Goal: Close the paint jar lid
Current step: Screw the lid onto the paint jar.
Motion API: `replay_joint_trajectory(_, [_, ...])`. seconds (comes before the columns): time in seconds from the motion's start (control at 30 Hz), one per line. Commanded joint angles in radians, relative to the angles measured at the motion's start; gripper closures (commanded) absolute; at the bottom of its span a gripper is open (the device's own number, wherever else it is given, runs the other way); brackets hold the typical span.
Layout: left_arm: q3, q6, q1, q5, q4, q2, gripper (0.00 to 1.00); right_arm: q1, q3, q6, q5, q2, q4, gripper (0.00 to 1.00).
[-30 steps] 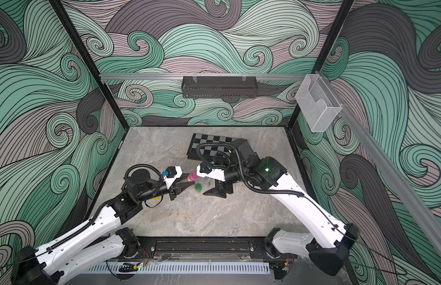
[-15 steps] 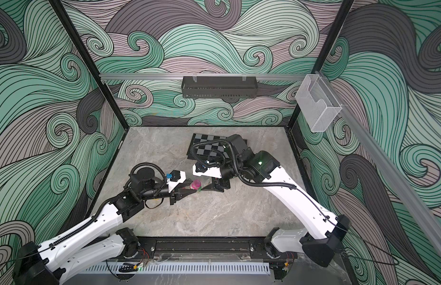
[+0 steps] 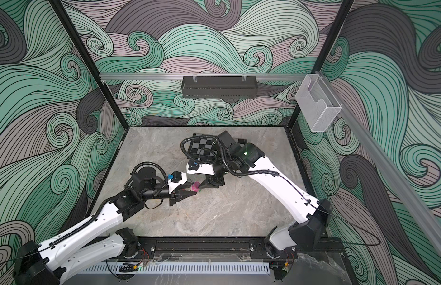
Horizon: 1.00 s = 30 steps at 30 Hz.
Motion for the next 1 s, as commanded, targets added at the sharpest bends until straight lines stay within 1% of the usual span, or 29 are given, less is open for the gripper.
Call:
replay_joint_trajectory(0.0, [0.051, 0.025, 0.004, 0.025, -0.013, -0.008, 0.95, 0.011, 0.029, -0.043, -0.049, 0.039, -0.03, 0.41])
replay_joint_trajectory(0.17, [0.053, 0.027, 0.004, 0.023, -0.016, -0.01, 0.94, 0.019, 0.033, -0.039, -0.051, 0.058, -0.047, 0.42])
replay_joint_trajectory(0.4, [0.054, 0.029, 0.004, 0.023, -0.018, -0.011, 0.94, 0.032, 0.036, -0.032, -0.048, 0.083, -0.058, 0.47])
replay_joint_trajectory(0.73, [0.056, 0.031, 0.004, 0.019, -0.022, -0.011, 0.93, 0.041, 0.047, -0.003, -0.025, 0.107, -0.058, 0.61])
replay_joint_trajectory(0.97, [0.055, 0.034, 0.004, 0.005, -0.022, -0.014, 0.93, 0.052, 0.049, 0.055, -0.012, 0.12, -0.057, 0.69])
